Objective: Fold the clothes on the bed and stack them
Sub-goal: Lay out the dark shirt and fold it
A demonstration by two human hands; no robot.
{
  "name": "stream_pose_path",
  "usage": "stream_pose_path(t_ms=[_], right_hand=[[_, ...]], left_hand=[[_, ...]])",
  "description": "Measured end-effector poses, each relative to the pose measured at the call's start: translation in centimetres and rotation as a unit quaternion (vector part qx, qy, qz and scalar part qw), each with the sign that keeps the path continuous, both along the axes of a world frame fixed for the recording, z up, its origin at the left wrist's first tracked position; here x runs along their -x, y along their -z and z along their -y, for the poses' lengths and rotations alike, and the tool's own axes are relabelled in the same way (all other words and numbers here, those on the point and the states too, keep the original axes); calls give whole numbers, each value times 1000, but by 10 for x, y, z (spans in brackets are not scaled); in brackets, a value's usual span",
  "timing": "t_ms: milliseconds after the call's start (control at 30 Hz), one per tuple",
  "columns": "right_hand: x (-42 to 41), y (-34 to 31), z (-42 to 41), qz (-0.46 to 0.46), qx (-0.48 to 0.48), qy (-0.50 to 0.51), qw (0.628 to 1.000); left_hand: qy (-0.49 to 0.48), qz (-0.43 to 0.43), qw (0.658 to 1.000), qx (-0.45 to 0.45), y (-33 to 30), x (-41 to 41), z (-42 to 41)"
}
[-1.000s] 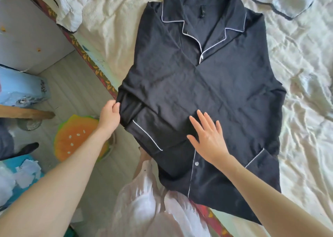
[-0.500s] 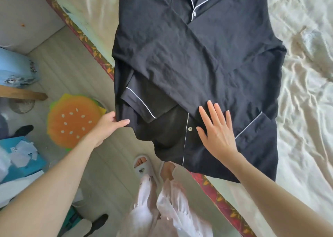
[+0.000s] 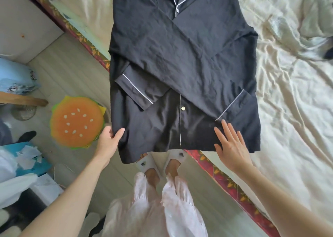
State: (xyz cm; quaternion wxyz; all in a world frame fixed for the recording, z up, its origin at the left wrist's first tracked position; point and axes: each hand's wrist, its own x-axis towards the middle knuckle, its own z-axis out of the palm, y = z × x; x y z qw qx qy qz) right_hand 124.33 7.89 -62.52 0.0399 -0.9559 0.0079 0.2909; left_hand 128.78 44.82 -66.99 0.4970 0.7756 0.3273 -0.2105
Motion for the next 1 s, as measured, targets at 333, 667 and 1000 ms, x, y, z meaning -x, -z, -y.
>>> stream_pose_path(t_ms=[333,667,1000], right_hand=[[7,-10,54,74,-22,273,959],[-7,1,90,-45,-285,667,687],[12,-30,116,23,-378,704,600]], left_hand=[[-38,-130,990,-41,-10,43,19],[-148,-123,981,40,-45,65,44],[-253,-81,963,41,-79,80,37]])
